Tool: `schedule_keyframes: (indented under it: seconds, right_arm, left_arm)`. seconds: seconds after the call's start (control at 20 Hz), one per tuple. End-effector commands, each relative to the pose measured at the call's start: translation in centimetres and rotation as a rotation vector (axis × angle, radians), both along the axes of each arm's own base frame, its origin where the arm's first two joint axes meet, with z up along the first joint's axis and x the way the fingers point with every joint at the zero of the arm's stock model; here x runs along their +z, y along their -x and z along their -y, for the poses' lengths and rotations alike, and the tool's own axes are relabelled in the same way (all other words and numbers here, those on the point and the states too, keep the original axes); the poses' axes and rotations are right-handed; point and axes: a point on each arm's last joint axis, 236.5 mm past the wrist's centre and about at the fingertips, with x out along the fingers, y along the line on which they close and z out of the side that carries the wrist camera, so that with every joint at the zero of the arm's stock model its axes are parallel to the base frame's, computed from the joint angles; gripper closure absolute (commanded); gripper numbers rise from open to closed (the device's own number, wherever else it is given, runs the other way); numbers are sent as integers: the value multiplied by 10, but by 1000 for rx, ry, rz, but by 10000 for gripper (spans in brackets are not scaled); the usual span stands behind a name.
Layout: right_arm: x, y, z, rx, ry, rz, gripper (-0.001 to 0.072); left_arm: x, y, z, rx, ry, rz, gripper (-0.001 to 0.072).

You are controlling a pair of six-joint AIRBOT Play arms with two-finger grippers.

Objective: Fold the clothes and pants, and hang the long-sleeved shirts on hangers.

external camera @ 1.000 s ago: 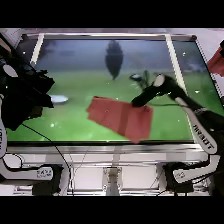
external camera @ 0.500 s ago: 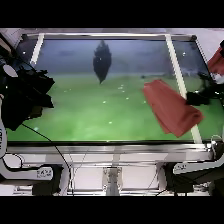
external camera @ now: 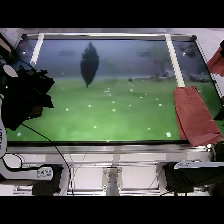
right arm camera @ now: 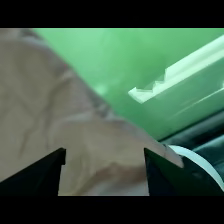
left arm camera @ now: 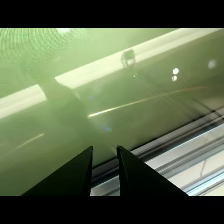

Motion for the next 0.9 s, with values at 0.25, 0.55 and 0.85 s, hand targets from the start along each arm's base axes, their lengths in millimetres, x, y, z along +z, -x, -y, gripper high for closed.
schedule_keyframes:
  seconds: [0.25, 0.55, 0.85]
  right_arm:
    - [46, -36, -29, 24, -27, 183, 324]
    - [139, -114, -151, 354, -39, 446, 705]
    - [179, -116, -334, 803, -162, 469, 705]
  left_arm:
    - [0, 0, 0, 0, 0, -1, 518]
    - [0, 0, 0, 0, 0, -1, 518]
    - [0, 0, 0, 0, 0, -1, 518]
